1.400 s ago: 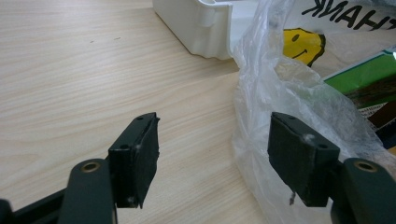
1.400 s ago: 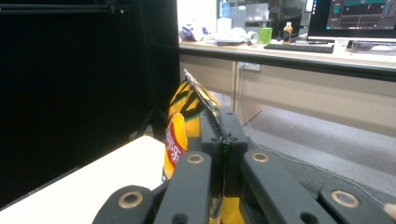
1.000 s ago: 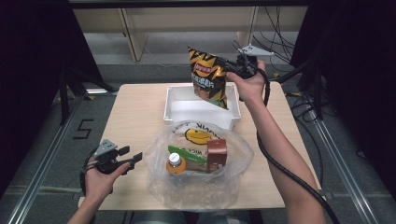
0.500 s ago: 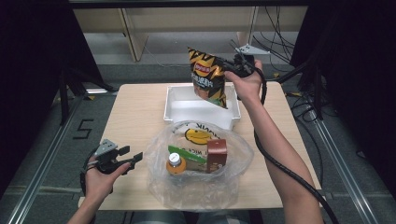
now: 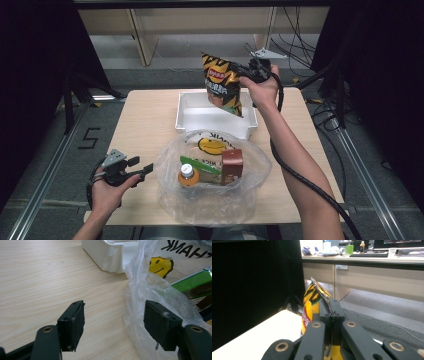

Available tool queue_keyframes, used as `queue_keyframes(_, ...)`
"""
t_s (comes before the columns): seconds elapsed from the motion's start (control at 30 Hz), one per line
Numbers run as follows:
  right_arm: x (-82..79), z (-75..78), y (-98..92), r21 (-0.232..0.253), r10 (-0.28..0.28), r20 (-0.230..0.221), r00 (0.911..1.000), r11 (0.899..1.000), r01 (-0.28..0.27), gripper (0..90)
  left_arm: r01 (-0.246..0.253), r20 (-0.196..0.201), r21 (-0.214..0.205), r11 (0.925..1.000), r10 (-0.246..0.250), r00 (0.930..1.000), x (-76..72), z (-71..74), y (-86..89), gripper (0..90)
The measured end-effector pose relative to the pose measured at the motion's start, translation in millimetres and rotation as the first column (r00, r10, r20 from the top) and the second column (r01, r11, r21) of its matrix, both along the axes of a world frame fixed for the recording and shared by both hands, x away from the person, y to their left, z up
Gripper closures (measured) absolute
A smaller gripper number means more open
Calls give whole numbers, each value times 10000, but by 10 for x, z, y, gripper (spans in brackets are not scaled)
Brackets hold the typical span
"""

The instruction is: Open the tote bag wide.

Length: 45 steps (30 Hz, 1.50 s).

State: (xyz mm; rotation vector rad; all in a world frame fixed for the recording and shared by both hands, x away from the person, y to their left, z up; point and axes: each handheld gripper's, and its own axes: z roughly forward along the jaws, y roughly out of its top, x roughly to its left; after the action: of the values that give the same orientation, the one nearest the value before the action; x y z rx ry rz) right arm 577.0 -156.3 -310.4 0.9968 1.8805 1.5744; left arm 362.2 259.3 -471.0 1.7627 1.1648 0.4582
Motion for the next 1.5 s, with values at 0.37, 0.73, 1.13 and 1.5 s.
queue_keyframes(0.37,40,-46,21,-66,-151,-173,9997,9999,150,900,6,42,10,10000,-6,10000,0,3,10,328)
queue_keyframes(0.73,105,-104,71,-220,73,-246,9997,9997,-78,900,15,-1,45,10000,-15,10000,0,0,7,329)
queue_keyframes(1.13,180,-218,166,-276,144,-586,9982,9995,-161,900,33,-5,50,10000,-33,10000,1,-2,8,329)
queue_keyframes(1.5,223,-272,224,-360,258,-877,9958,9989,-291,900,86,-27,49,10000,-86,10000,3,-7,6,328)
